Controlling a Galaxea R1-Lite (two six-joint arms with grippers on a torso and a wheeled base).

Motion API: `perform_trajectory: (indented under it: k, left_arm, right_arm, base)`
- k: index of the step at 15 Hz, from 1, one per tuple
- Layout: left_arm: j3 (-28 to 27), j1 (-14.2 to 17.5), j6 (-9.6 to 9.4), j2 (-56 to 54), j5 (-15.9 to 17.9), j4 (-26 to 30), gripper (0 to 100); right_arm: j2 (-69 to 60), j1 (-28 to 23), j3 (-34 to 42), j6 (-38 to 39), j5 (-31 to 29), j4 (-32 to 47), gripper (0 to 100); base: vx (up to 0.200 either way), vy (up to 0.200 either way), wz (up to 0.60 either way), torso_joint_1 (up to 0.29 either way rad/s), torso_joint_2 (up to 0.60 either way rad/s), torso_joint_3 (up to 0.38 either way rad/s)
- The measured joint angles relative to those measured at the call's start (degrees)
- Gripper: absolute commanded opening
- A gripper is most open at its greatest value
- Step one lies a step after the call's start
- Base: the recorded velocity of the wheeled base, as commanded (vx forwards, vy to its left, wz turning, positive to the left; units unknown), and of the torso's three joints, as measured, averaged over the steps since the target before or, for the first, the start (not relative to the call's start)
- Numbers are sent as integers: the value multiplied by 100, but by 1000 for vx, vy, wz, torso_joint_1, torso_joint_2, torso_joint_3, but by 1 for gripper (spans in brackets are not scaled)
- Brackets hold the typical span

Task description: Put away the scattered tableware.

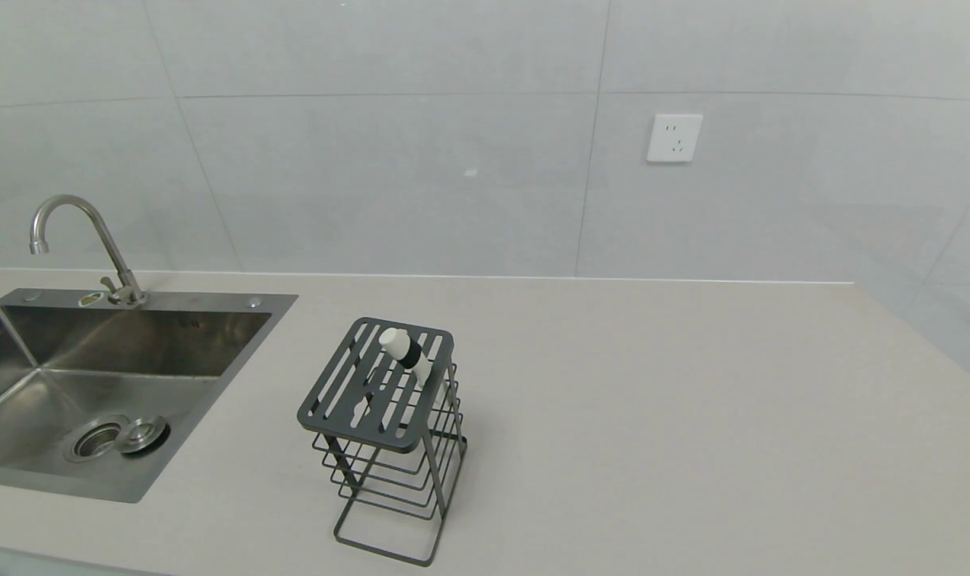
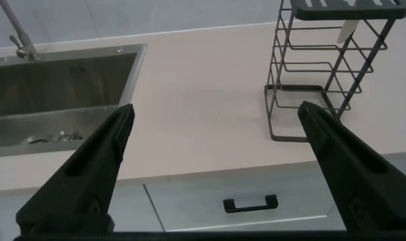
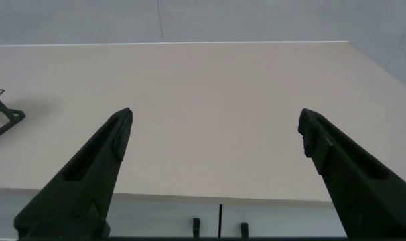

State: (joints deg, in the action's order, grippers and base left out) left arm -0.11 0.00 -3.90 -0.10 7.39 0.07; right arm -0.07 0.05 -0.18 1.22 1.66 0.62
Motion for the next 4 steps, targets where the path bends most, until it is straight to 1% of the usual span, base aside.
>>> perform_trajectory:
  k: [4]
  left_arm:
    - [1, 0, 2, 0, -2, 0, 100]
  right_arm:
    - [0, -5, 0, 0, 0, 0, 100]
  base:
    - [0, 0, 0, 0, 0, 0]
